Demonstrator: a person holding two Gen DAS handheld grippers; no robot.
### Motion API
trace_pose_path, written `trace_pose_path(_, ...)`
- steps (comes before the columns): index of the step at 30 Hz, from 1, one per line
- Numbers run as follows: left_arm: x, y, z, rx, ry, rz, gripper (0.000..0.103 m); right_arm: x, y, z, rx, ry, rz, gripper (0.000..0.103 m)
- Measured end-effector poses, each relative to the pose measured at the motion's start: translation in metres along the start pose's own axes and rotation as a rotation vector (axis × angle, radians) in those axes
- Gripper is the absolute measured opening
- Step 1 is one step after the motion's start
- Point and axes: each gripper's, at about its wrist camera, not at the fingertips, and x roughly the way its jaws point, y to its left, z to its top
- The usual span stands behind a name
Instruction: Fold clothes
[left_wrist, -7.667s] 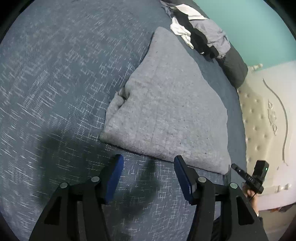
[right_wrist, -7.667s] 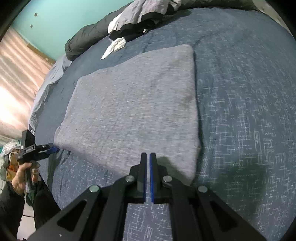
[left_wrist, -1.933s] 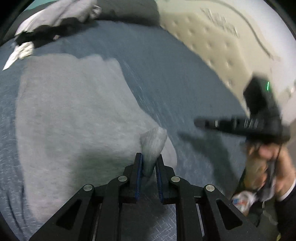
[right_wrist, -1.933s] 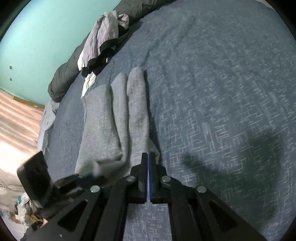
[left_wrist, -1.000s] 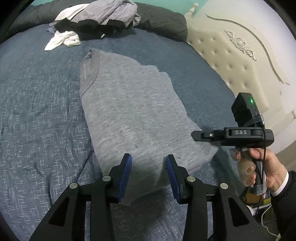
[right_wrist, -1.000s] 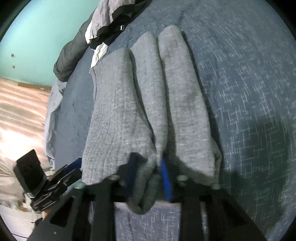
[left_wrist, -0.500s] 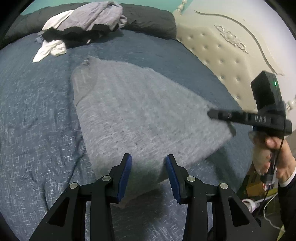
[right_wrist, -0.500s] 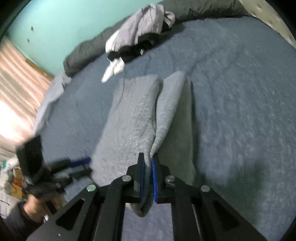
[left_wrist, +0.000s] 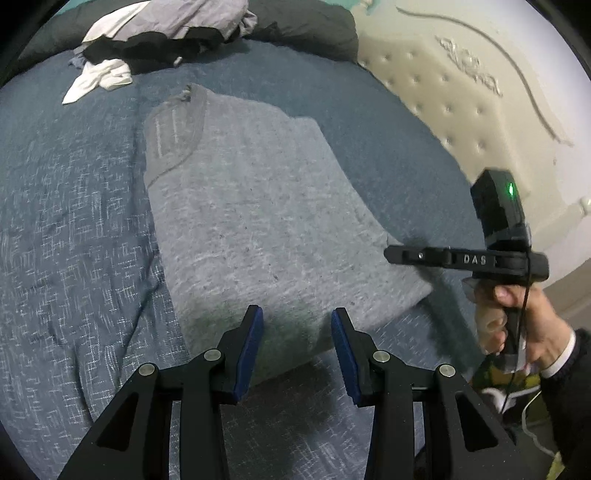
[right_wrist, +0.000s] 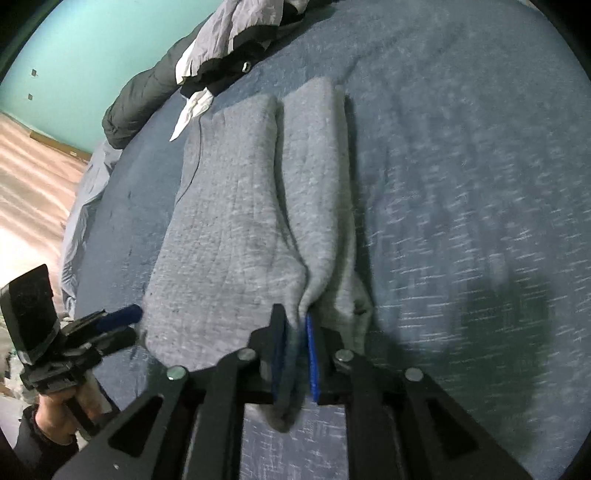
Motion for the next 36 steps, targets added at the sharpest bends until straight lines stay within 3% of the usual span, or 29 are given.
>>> trace_pose_path(4,-0.004,0.014,0.001,-0.027,-0.009,0.011,0.042,-0.024,0.001,0.002,-0.021,-0.054,-0.054,0.012)
trace_pose_path(7,0.004,0.018,-0.004,-0.028,0.013,0.009,0.042,-0.029,0.012,0.003,-0.042,-0.074,-0.013,0.012)
trace_pose_path(11,0.011,0.014,-0.01,0.007,0.019,0.033,0.042,-0.009,0.043,-0.003,-0.126,-0.018,0.043,0.012)
trace_pose_path(16,0.016,0.012,-0.014,0.025,0.022,0.052,0.042,0.024,0.035,-0.013,-0.132,0.066,-0.076,0.007)
trace_pose_path(21,0.016,0.009,-0.011,0.034,0.024,0.049,0.042,0.013,0.008,-0.01,-0.047,0.043,-0.104,0.003)
trace_pose_path(26,0.002,0.003,-0.001,0.073,-0.01,0.028,0.042,-0.01,0.024,0.0,-0.07,-0.025,-0.007,0.005)
trace_pose_path(30,0.008,-0.012,0.008,0.109,-0.006,0.008,0.042,-0.003,0.051,0.003,-0.123,-0.008,0.059,0.005)
trace_pose_path(36,0.036,-0.013,-0.002,0.097,0.033,0.0,0.042,0.036,0.064,0.014,-0.147,0.054,-0.012,0.005)
